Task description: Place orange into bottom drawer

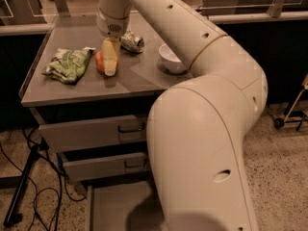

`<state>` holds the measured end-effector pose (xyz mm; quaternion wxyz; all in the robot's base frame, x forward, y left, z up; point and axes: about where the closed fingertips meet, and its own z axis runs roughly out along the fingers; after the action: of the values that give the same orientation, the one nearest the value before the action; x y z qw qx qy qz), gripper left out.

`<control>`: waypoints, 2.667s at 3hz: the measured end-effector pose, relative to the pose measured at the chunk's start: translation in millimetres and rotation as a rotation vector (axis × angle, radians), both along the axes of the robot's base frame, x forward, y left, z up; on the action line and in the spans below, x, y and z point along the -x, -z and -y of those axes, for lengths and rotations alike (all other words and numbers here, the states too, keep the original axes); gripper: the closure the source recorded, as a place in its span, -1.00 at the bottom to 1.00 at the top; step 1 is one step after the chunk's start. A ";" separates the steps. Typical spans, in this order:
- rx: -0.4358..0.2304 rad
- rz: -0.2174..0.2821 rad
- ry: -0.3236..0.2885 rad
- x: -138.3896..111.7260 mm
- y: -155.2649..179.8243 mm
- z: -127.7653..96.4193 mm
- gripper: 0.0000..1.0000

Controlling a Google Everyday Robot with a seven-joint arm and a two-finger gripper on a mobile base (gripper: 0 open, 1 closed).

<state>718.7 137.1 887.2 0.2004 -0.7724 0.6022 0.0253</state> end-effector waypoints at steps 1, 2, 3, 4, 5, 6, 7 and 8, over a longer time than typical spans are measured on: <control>-0.013 -0.007 -0.004 -10.5 10.4 0.3 -1.00; -0.021 -0.023 -0.010 -15.8 21.7 -2.4 -1.00; -0.030 -0.049 -0.018 -17.2 32.3 -7.8 -1.00; -0.031 -0.052 -0.019 -17.5 33.5 -8.6 -0.70; -0.031 -0.052 -0.019 -17.5 33.5 -8.6 -0.23; -0.031 -0.052 -0.019 -17.5 33.5 -8.6 0.22; -0.031 -0.052 -0.019 -17.5 33.6 -8.6 0.70; -0.031 -0.052 -0.019 -17.5 33.5 -8.6 1.00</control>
Offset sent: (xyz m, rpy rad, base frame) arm 0.0216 0.0014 -0.0287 0.0276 0.0471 0.0162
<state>736.2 145.7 853.7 0.1964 -0.7740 0.5993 0.0567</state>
